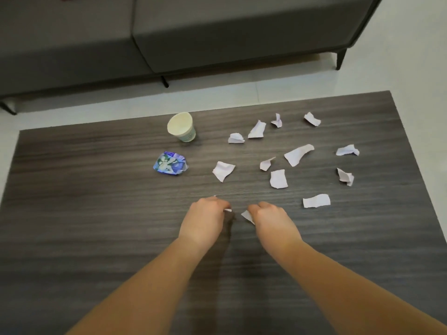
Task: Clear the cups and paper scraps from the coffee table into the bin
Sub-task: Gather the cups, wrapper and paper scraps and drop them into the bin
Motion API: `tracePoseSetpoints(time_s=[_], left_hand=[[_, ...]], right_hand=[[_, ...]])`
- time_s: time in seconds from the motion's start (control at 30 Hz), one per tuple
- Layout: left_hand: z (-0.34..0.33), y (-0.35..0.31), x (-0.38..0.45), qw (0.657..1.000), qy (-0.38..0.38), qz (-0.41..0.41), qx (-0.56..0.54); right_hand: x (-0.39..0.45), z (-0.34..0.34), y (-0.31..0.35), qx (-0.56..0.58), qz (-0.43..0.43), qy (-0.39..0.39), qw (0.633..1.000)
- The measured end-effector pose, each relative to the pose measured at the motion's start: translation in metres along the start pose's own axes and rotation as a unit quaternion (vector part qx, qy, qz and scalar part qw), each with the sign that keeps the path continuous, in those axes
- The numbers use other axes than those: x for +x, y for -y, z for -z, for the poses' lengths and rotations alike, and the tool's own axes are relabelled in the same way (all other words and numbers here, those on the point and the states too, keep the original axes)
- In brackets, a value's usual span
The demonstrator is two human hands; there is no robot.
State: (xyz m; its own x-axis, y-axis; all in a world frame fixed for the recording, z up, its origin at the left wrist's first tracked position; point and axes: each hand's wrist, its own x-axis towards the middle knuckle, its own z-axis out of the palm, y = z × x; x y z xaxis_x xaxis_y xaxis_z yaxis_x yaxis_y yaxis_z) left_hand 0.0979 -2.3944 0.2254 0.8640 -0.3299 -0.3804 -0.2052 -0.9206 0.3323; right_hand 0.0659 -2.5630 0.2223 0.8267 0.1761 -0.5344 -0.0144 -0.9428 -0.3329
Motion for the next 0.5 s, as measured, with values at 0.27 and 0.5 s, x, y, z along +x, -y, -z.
tracePoseSetpoints(time_s=[0.27, 0.5], left_hand=[[0.029, 0.076, -0.065, 0.997, -0.026, 0.048, -0.061], [0.045, 0.173, -0.154, 0.989, -0.071, 0.083, -0.099]], right_hand=[[0.003, -0.012, 0.090, -0.068, 0.059, 0.001, 0.996], [0.008, -0.043, 0.229, -0.112, 0.131, 0.017, 0.985]])
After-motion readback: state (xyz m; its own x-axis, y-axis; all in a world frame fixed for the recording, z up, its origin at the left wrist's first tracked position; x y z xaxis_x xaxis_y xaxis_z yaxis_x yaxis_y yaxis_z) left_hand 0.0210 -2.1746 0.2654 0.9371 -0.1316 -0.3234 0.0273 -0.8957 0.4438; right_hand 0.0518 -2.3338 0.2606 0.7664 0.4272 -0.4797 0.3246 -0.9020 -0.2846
